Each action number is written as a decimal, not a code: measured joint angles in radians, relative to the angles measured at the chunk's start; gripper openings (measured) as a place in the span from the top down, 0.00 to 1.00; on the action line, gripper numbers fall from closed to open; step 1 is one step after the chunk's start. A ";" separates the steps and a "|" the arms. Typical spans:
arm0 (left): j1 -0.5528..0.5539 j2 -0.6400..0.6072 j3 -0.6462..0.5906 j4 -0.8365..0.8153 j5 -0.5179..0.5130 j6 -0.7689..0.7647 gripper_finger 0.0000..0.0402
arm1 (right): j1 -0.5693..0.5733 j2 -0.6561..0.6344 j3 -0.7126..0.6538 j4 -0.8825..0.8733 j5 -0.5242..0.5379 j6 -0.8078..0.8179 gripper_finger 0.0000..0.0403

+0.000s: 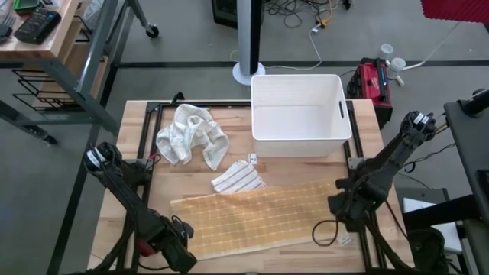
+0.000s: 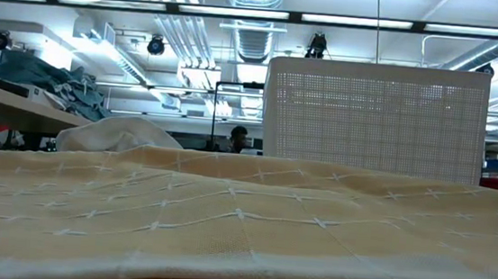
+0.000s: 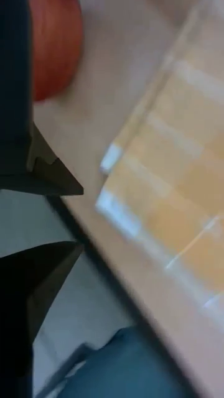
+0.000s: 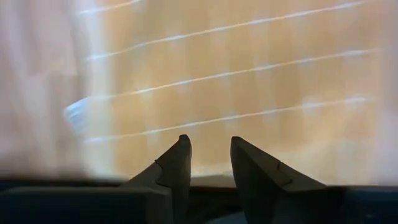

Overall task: Fold towel
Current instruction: Fold the yellow squared towel

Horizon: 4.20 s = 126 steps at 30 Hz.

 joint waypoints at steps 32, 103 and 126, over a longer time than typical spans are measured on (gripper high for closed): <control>0.102 -0.120 -0.194 -0.426 -0.308 -0.353 0.78 | -0.008 -0.035 -0.001 -0.037 0.122 0.113 0.69; 0.115 -0.170 -0.383 -0.192 -0.409 -0.420 0.67 | -0.093 -0.059 -0.057 -0.250 0.225 0.352 0.87; 0.111 -0.291 -0.366 -0.272 -0.659 -0.334 1.00 | -0.092 -0.059 -0.058 -0.112 0.251 0.240 0.94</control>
